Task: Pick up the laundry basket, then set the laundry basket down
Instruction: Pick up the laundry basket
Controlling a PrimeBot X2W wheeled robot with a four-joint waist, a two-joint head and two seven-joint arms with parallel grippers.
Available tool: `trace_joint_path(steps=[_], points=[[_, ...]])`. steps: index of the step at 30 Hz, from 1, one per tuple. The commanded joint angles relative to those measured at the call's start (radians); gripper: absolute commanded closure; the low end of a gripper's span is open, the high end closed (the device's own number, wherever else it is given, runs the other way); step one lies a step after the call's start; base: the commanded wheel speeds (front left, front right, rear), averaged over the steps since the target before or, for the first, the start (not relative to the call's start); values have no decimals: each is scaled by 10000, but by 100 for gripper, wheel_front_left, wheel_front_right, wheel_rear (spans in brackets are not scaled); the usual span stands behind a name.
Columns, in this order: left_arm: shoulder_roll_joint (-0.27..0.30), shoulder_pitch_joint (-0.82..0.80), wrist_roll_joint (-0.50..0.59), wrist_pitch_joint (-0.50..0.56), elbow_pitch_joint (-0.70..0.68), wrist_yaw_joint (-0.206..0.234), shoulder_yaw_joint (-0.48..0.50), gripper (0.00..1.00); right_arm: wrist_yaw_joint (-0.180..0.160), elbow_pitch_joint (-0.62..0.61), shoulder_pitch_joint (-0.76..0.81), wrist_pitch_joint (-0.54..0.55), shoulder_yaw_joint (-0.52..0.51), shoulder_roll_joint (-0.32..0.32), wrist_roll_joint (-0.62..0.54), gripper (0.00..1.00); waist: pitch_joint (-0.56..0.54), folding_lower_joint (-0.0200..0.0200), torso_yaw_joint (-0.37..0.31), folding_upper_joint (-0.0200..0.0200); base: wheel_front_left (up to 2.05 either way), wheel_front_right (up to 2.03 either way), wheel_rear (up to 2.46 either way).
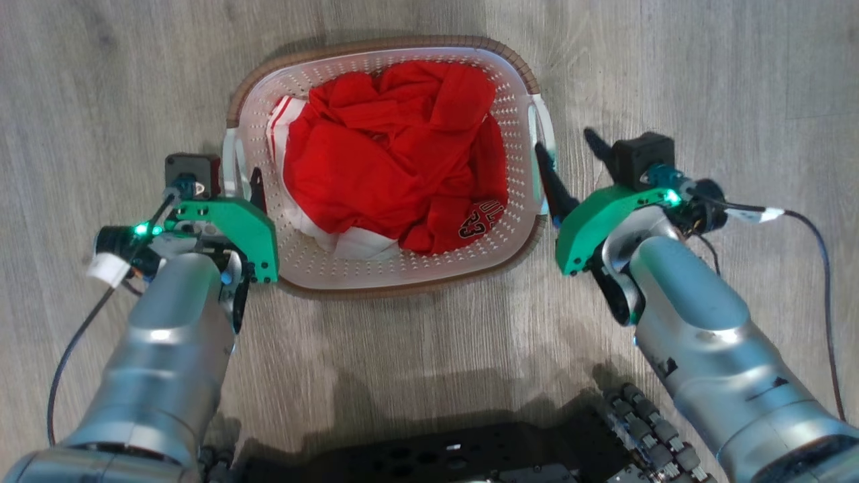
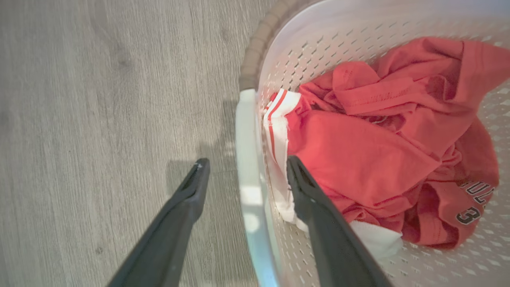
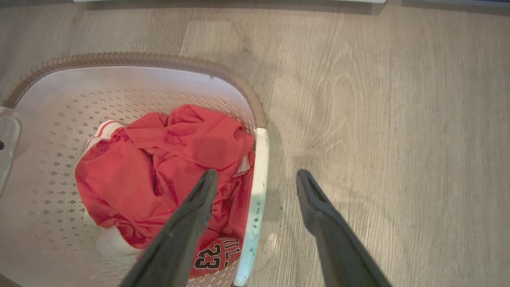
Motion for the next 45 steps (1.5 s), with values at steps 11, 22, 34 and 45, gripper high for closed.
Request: trace_joint_path(steps=[11, 22, 34, 45], points=[[123, -750, 130, 822, 752, -372, -419, 0, 71, 1840, -1087, 22, 1915, 119, 1680, 0, 386, -1, 60, 0, 0, 0, 0], [182, -1142, 156, 2052, 843, -379, -725, 0, 71, 2510, -1967, 899, 3014, 120, 3427, 0, 911, -1, 82, 0, 0, 0, 0], [183, -1529, 75, 2314, 854, -440, -949, 0, 71, 2575, -2454, 1769, 3712, 120, 5219, 0, 1393, -1, 180, 0, 0, 0, 0], [125, -1586, -11, 2276, 856, -340, -1174, 0, 71, 2827, -2764, 2077, 4483, 120, 6130, 0, 1496, -1, 247, 0, 0, 0, 0]])
